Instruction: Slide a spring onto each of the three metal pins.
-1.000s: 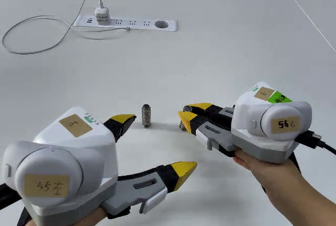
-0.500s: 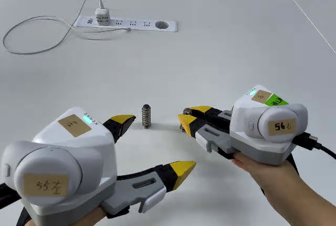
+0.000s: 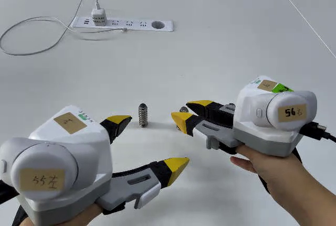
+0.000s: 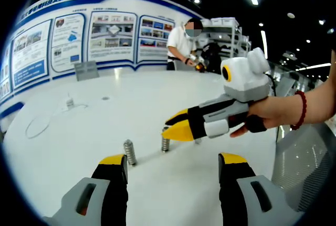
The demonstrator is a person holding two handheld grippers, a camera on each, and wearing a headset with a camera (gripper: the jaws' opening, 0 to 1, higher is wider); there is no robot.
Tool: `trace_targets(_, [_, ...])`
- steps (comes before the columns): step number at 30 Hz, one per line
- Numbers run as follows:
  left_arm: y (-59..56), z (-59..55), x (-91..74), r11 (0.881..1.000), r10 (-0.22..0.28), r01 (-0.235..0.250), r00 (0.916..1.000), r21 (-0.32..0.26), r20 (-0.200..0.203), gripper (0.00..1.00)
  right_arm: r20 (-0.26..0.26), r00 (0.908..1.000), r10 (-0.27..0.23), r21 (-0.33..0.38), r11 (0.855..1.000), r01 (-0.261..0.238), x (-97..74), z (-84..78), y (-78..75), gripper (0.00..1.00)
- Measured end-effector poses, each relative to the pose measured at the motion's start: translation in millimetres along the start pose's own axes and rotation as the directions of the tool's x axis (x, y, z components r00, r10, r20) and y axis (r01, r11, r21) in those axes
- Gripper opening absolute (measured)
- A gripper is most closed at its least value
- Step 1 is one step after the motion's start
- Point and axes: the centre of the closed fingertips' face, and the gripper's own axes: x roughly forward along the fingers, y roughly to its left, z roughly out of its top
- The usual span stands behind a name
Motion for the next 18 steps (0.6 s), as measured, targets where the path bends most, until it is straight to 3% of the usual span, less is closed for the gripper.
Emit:
trace_targets(10, [0.7, 2.7, 0.9, 1.0, 0.006, -0.006, 1.0, 0.013, 0.002, 0.7, -0.014, 0.9999, -0.01, 0.005, 1.0, 0.01, -24.0, 13.3, -7.4, 0.29])
trace_targets(18, [-5.8, 5.6, 6.0, 0.999, -0.024, 0.024, 0.9997, 0.04, 0.001, 0.66, -0.016, 0.9994, -0.032, 0.022, 0.999, 0.032, -46.4, 18.0, -17.6, 0.33])
